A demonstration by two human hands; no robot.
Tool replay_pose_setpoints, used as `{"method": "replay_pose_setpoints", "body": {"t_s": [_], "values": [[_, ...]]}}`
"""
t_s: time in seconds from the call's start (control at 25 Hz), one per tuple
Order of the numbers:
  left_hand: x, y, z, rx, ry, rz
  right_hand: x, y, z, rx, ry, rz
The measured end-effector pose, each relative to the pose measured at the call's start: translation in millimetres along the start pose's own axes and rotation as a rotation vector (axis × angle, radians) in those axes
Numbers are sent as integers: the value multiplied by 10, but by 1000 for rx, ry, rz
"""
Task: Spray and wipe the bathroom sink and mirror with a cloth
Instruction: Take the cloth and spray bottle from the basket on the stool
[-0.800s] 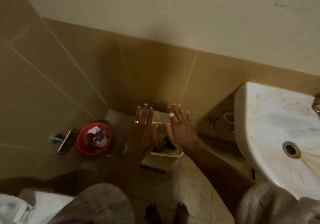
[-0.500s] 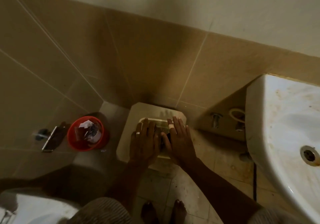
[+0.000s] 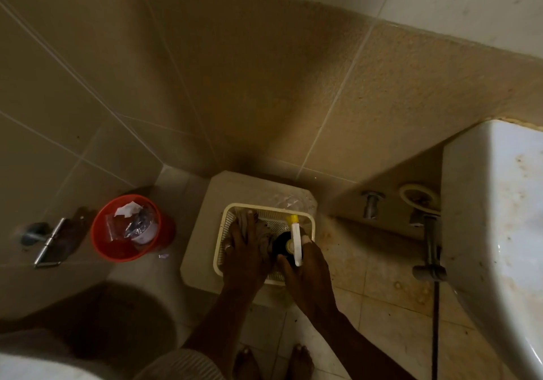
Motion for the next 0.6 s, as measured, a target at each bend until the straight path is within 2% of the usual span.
{"method": "replay_pose_setpoints", "body": {"t_s": [0.08,0.16,0.24,0.4,0.48,0.52,0.6], "values": [[56,-94,-38,-85,-20,9,49,62,-57,40,45,39],[2,42,-89,29,77,-148,112,12,-153,39,56,48],[-55,149,-122,67,76,-198,125,-53,-238,40,27,77],[-100,60,-74,65,91,95,-70,-236,-319,89,-19,-11],[-199,-32,-64,43,189,376,-229,-334,-245,30,49,-48],[-235,-82,-33,9,241,479,-334,-319,-181,58,95,-108],[-471,71,239,79,317,582,-537,-409,75,93,124,-282]]}}
Point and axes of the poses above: each hand's wrist, its own z-axis away from the middle knuckle, its own x-axis out of the palm, y = z × x, the point moved 9 cm from there along -z, towards the middle knuckle, and after that the axes turned 11 degrees about z, right-handed, at the moved point
